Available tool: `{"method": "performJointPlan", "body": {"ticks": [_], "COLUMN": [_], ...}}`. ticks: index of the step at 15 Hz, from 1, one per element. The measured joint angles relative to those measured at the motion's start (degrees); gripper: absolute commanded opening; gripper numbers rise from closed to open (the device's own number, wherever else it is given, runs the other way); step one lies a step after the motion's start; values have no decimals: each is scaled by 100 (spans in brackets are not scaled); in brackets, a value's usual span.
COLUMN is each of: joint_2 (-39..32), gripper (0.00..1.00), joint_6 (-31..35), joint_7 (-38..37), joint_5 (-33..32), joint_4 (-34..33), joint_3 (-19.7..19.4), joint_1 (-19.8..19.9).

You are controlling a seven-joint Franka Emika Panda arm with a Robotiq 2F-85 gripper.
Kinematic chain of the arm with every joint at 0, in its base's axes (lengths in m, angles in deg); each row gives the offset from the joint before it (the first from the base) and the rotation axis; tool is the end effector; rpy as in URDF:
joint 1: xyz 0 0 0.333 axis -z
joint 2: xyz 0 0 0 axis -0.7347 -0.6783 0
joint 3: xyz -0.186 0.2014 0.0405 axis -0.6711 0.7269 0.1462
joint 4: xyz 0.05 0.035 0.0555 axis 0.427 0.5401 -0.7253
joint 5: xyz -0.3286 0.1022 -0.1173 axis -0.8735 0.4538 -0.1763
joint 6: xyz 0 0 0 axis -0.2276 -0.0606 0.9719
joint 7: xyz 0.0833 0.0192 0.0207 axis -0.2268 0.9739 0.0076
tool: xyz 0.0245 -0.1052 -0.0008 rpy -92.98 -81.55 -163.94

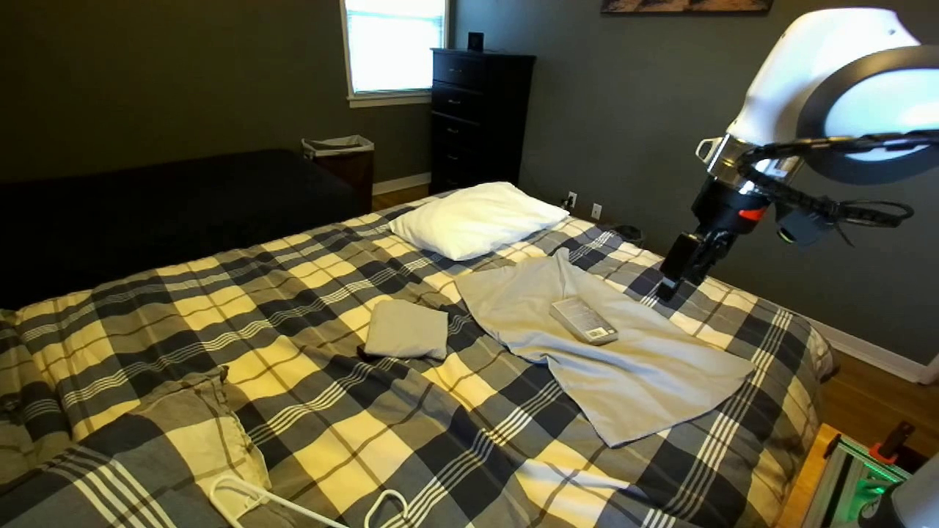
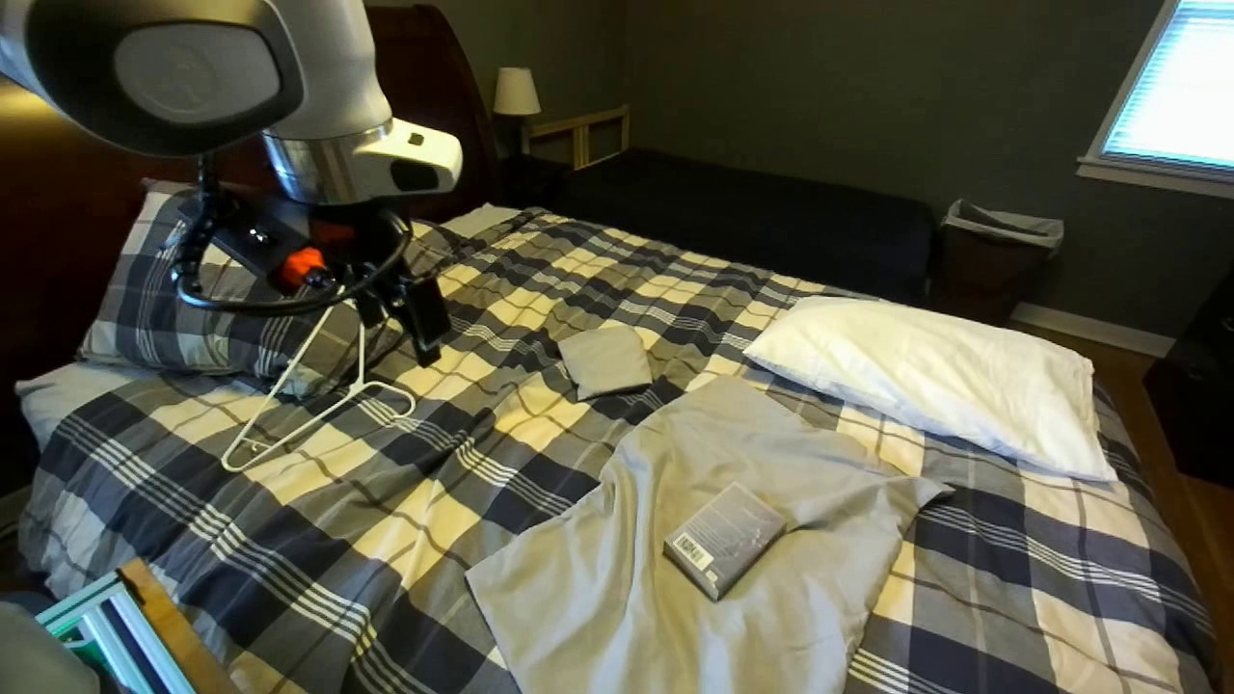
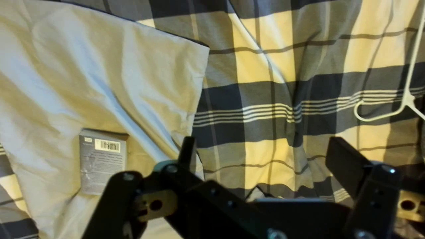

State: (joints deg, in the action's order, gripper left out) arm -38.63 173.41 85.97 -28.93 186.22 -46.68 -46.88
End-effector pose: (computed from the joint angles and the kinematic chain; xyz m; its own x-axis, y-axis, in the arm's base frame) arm 0.3261 0.0033 0.4134 0.9924 -0.0231 0.1209 -0.0157 -0.9979 -0.0621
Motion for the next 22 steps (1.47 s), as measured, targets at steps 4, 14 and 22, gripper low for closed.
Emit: {"method": "performJointPlan", "body": {"ticks": [4, 14, 22], "joint_2": [-849, -3926, -5170], "gripper": [100, 100, 100], "joint_6": [302, 3305, 3992], "joint_7": [-23, -709, -439], "joint_5": [-625, -2181, -1051], "joint_4": [-2, 20, -62], "joint_3": [25, 17, 247], "joint_1": [316, 810, 794]}}
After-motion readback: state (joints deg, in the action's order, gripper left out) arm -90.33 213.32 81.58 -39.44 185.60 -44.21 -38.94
